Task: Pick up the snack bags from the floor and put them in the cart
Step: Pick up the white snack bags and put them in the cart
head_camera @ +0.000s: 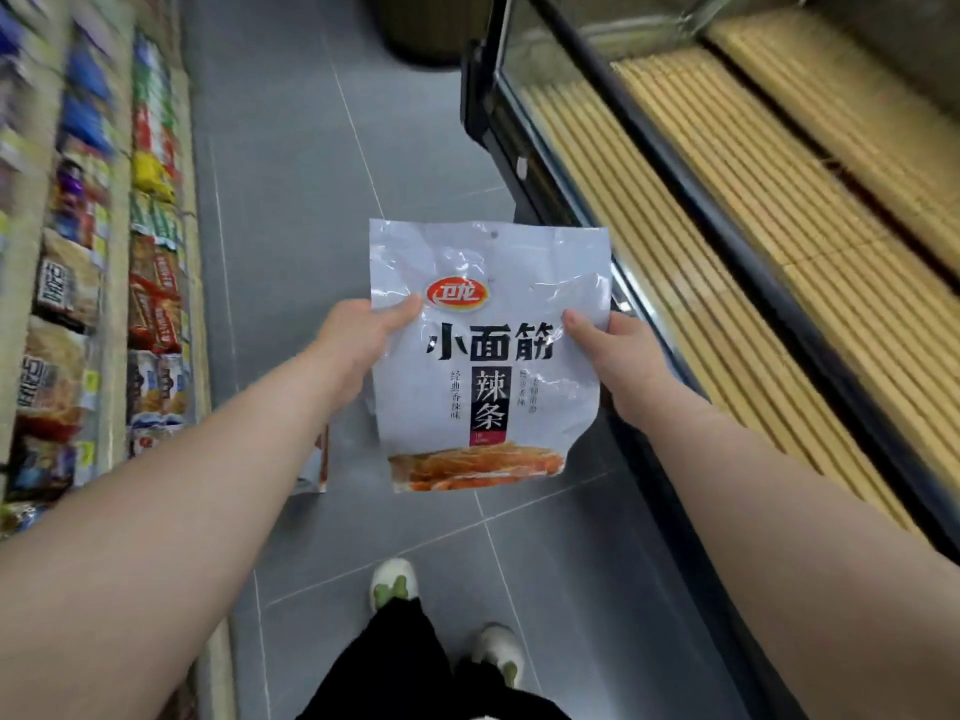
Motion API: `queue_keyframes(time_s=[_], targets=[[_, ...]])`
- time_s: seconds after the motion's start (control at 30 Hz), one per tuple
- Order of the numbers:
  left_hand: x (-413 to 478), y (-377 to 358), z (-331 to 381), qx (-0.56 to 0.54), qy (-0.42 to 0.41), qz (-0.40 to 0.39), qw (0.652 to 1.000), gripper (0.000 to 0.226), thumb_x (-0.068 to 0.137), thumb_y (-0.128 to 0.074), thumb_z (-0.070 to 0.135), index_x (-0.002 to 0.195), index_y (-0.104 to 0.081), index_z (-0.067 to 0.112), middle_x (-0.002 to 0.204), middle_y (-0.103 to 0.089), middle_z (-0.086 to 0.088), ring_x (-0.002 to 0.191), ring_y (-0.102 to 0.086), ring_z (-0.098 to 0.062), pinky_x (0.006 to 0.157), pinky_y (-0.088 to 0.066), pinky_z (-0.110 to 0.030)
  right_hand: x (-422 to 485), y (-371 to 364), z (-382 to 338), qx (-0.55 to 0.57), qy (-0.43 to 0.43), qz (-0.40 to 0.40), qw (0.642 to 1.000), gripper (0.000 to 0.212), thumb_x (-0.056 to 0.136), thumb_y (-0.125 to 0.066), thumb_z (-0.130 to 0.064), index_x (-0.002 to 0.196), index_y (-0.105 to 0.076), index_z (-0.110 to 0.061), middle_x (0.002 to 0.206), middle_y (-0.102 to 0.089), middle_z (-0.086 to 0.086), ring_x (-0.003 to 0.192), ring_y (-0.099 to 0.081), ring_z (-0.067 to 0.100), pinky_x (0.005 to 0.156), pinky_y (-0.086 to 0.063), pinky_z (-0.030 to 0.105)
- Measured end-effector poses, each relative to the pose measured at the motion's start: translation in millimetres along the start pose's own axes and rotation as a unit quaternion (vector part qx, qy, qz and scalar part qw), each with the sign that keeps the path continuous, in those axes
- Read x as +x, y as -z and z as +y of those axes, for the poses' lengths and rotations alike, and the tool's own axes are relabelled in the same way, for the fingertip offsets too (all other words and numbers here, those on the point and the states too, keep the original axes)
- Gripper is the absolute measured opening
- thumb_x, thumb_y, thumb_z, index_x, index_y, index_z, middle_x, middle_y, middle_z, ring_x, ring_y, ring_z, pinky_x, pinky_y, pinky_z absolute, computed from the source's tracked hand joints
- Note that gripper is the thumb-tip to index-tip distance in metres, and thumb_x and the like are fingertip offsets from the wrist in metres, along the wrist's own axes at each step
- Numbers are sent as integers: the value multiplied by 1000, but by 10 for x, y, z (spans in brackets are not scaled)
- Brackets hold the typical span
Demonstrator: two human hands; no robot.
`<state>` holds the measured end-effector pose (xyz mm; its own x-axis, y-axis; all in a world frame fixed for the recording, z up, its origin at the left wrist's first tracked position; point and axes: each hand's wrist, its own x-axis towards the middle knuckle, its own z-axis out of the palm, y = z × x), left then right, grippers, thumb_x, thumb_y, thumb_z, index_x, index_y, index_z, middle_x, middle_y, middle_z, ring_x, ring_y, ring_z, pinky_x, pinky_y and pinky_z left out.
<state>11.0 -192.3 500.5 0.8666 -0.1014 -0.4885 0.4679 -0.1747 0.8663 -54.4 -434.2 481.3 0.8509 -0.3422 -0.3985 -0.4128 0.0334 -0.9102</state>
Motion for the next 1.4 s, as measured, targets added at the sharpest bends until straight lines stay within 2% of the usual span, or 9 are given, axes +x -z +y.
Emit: queue_keyframes(time_s=[0.1,0.27,0.37,0.53,0.77,0.93,1.1,1.2,1.4], targets=[[-172,-74,147,16,-17,-40,999,19,82,-71,34,82,-68,15,60,-72,11,55,-68,-6,50,-49,-15,-295,170,-93,9,3,41,999,46,72,-74,-41,104,-68,-7,102,-73,11,93,-70,30,89,-54,50],[-383,-355,386,57,-40,-141,988,30,81,-71,36,95,-70,10,90,-74,-8,81,-70,-24,74,-54,-31,-929,449,-186,51,1,143,988,32,82,-70,-33,101,-70,-7,96,-75,11,89,-72,31,87,-55,51],[-452,-512,442,76,-55,-209,973,26,84,-67,35,94,-69,10,92,-73,-6,80,-69,-21,70,-55,-26,-1276,500,-157,70,12,216,974,29,86,-68,-32,99,-70,-6,92,-75,12,83,-72,31,78,-59,46],[-625,-868,438,123,-64,-329,934,37,82,-70,35,102,-71,4,100,-74,-12,98,-69,-31,94,-51,-44,-1981,547,18,110,-10,338,935,18,89,-64,-29,90,-69,-12,88,-73,9,73,-70,25,70,-58,38],[-1653,-1658,111,179,-79,-474,858,33,82,-71,30,103,-70,4,98,-75,-7,83,-71,-20,69,-54,-27,-3404,891,586,150,-28,501,852,21,88,-65,-31,96,-71,-12,89,-74,5,82,-71,26,79,-59,43],[-2740,-2237,-273,217,-93,-562,793,33,81,-72,32,99,-70,6,95,-75,-7,90,-71,-25,85,-53,-36,-4617,1145,1094,164,-33,596,785,29,84,-66,-40,100,-69,-16,96,-73,1,95,-68,24,85,-56,40],[-4199,-2730,-952,242,-100,-645,718,28,82,-71,34,95,-70,10,88,-76,-4,80,-71,-21,66,-51,-31,-6067,1373,1754,179,-48,695,695,37,76,-67,-48,90,-69,-14,96,-73,11,94,-68,34,86,-54,55],[-5010,-2920,-1422,248,-98,-672,691,26,82,-71,32,94,-70,9,87,-76,-4,78,-72,-20,63,-51,-29,-6873,1471,2107,188,-59,726,659,60,64,-65,-59,97,-67,-8,102,-70,18,97,-66,37,86,-54,55],[-6498,-3306,-2219,256,-98,-716,642,16,84,-70,27,87,-70,11,82,-75,-2,62,-71,-12,51,-53,-21,-8366,1845,2739,196,-54,765,611,26,90,-62,-30,102,-67,-7,92,-70,6,70,-64,14,56,-53,21]])
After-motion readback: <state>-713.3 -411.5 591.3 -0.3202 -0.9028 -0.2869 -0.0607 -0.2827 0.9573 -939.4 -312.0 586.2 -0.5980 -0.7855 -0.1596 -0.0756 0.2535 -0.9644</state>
